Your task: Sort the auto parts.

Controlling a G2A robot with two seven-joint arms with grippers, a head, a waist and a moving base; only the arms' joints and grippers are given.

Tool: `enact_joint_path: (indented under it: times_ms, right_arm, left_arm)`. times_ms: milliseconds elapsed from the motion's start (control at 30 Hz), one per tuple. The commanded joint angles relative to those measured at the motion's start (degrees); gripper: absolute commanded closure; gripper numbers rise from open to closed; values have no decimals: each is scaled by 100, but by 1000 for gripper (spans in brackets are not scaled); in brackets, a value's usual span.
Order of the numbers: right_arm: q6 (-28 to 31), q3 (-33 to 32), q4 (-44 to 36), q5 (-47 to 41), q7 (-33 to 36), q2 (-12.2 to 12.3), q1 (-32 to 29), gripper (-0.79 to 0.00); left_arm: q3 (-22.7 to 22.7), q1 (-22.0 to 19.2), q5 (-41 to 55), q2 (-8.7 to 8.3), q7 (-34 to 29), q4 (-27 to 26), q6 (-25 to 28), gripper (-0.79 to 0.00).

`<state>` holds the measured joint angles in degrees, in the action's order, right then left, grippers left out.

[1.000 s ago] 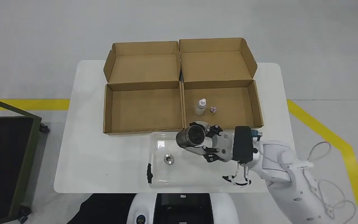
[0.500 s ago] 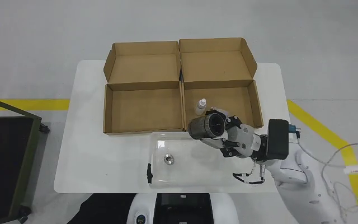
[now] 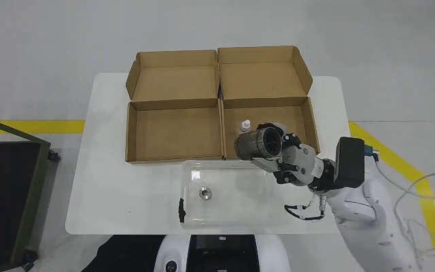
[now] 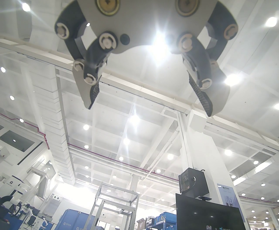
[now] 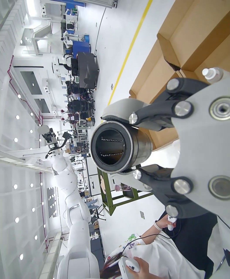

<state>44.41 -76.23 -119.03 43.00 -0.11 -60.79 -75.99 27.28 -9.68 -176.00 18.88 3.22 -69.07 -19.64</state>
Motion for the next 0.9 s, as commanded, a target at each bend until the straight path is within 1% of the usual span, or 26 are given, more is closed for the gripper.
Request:
enact_joint_path:
  times_ms: [0, 133, 333, 600, 867]
  right_arm:
    - [-47, 66, 22, 72, 101, -7, 30, 0]
    - [-123, 308, 103, 232, 253, -35, 121, 0]
    - [-367, 709, 249, 759, 521, -84, 241, 0]
    - [-1026, 1347, 851, 1642, 787, -207, 649, 0]
    - [-1603, 1922, 1445, 2094, 1002, -375, 1213, 0]
  left_arm:
    - [0, 0, 0, 0, 0, 0, 0, -785]
    - [0, 0, 0, 0, 0, 0, 0, -785]
    - [0, 0, 0, 0, 0, 0, 0, -785]
    - [0, 0, 0, 0, 0, 0, 0, -785]
    - [0, 0, 0, 0, 0, 0, 0, -785]
